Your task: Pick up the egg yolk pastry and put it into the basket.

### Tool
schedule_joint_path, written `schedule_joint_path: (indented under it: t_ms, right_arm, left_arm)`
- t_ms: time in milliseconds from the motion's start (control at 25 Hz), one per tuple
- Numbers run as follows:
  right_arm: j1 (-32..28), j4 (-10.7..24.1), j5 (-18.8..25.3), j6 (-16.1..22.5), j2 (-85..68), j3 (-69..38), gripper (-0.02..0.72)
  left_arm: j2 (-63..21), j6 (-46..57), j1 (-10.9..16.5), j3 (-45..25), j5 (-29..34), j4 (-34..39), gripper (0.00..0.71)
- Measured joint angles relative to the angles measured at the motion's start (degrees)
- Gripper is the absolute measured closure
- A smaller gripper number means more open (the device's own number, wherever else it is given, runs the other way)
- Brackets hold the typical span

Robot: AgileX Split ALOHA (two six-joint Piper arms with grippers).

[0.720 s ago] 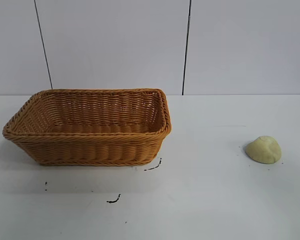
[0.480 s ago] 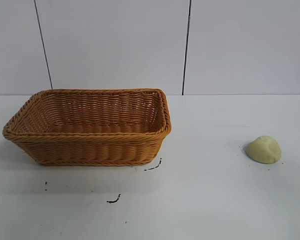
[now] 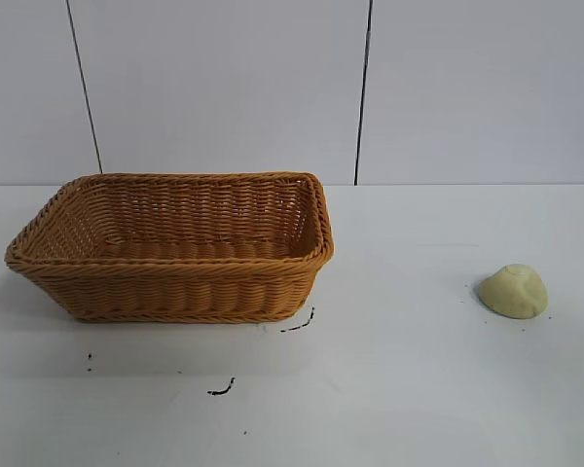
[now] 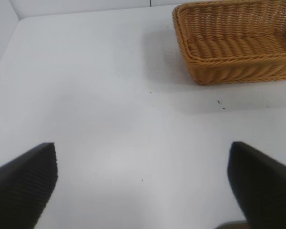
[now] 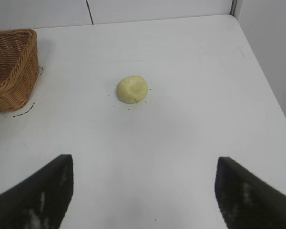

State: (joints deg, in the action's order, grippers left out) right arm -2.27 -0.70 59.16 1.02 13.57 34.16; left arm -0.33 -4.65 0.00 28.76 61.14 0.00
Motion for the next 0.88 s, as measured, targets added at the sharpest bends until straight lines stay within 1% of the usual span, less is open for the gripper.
schedule_joint_path:
  t_ms: [280,440,680,800,880]
  right_arm:
    - [0.0,0.2,-0.1,-0.1,25.2,12.2,0.026]
    - [0.0,0.3,-0.2,-1.0,40.0,19.3,0.026]
    - [0.0,0.3,-0.3,-4.1,61.8,31.1,0.026]
    - [0.0,0.7,-0.4,-5.6,70.4,36.7,0.026]
    - [0.0,0.7,-0.4,-5.9,76.3,40.0,0.026]
  left_arm:
    - [0.0,0.0,0.0,0.0,0.0,0.0,0.014]
    - [0.0,0.0,0.0,0.0,0.0,0.0,0.014]
    - [0.0,0.0,0.0,0.0,0.0,0.0,0.014]
    - [0.0,0.0,0.0,0.0,0.0,0.0,0.014]
    - [0.0,0.0,0.0,0.0,0.0,0.0,0.014]
